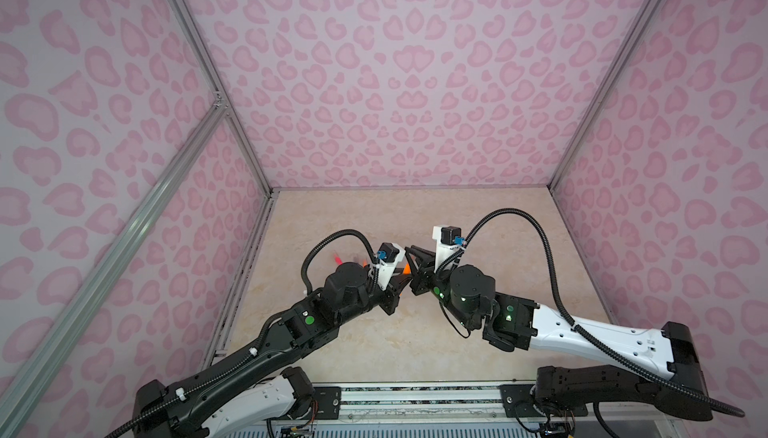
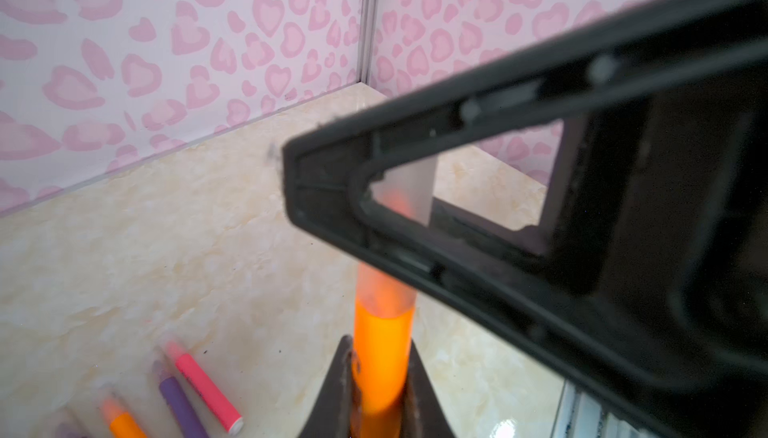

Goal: Insert the pens into the pen caps
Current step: 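Push the cap down onto the orange marker held by the left gripper, then press the cap further onto the orange marker with the right gripper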

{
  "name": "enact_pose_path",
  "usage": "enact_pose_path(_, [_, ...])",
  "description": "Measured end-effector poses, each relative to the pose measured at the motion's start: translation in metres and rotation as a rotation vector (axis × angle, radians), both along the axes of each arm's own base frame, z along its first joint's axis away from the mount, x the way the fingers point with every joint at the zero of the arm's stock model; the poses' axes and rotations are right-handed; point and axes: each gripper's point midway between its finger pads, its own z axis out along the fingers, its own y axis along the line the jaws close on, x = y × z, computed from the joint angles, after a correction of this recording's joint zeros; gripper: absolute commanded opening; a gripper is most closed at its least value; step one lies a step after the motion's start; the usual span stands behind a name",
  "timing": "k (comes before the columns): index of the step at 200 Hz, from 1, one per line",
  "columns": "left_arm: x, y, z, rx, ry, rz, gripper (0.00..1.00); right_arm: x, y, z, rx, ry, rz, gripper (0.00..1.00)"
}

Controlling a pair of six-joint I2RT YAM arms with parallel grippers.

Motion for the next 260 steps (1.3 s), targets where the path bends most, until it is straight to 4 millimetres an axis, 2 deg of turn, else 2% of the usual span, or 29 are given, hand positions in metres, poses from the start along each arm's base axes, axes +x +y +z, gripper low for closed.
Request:
enact_pose_path(40, [0.006, 0.000, -0.005, 0.068, -0.040, 0.058, 0.04, 0.004, -0.001, -0.006, -0.003, 0.017, -0.031, 0.00])
enact_pose_path(77, [0.005, 0.002, 0.001, 0.081, 0.006, 0.041, 0.04, 0.005, -0.001, -0.003, 0.100, 0.010, 0.085, 0.00])
enact_pose_path(101, [0.002, 0.004, 0.005, 0.007, 0.086, -0.050, 0.04, 0.000, 0.001, 0.002, 0.169, -0.019, 0.166, 0.00])
enact_pose_path(124, [-0.009, -0.001, 0.006, -0.067, 0.207, -0.181, 0.04, -0.008, 0.001, 0.004, 0.202, -0.039, 0.228, 0.00])
enact_pose_path(155, [-0.019, -0.013, 0.026, -0.157, 0.291, -0.299, 0.04, -0.011, -0.007, 0.021, 0.273, -0.080, 0.291, 0.00])
enact_pose_path(179, [-0.030, -0.016, 0.031, -0.186, 0.324, -0.354, 0.04, -0.020, -0.008, 0.025, 0.290, -0.086, 0.362, 0.00])
enact_pose_path(226, [-0.044, -0.017, 0.052, -0.233, 0.278, -0.442, 0.04, -0.037, -0.012, 0.043, 0.318, -0.130, 0.447, 0.00])
enact_pose_path(260, [-0.035, -0.009, 0.055, -0.206, 0.200, -0.377, 0.04, -0.030, -0.012, 0.043, 0.268, -0.092, 0.376, 0.00])
